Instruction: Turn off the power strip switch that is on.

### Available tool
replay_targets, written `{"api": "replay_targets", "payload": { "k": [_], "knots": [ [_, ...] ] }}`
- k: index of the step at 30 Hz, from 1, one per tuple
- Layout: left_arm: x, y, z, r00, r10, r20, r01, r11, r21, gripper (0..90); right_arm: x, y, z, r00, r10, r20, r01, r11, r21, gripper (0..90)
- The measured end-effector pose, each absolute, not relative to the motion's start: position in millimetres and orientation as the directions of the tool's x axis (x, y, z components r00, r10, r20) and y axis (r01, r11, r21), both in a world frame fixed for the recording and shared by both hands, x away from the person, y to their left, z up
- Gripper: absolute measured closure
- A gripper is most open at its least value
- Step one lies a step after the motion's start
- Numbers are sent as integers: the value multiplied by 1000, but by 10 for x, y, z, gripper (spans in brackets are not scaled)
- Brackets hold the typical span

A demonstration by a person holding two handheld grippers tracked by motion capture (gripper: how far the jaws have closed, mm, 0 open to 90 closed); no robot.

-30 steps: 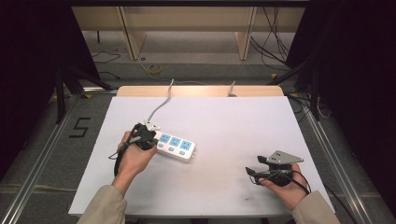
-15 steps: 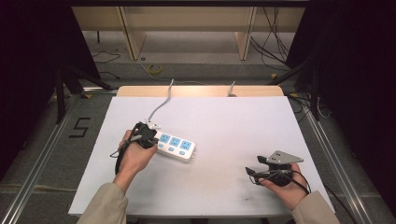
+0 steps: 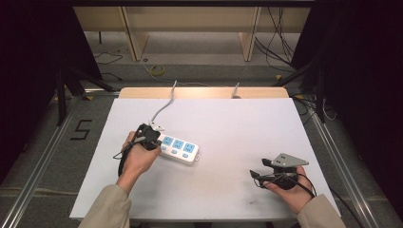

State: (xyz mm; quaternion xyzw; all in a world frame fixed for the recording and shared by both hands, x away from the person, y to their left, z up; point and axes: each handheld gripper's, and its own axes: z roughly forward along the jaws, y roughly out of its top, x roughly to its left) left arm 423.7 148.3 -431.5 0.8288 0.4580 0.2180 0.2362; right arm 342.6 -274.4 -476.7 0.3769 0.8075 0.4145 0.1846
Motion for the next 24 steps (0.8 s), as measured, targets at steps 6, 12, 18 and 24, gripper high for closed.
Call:
{"api": "replay_targets", "payload": {
  "k": [6, 12, 18, 24],
  "knots": [
    [4267, 1473, -4337, 491, 859, 147, 658, -476, 584, 896, 3427, -2744, -4768, -646, 763, 16, 457, 370, 809, 332],
    [4285, 1454, -4357, 492, 858, 146, 660, -477, 581, 896, 3426, -2745, -4768, -648, 762, 14, 456, 373, 808, 332],
    [4302, 1432, -4374, 496, 857, 141, 661, -478, 578, 896, 3427, -2745, -4768, -648, 762, 13, 456, 373, 808, 332],
    [4321, 1415, -4392, 502, 854, 139, 663, -483, 572, 896, 3427, -2745, -4769, -648, 762, 13, 455, 374, 808, 332]
  ]
}}
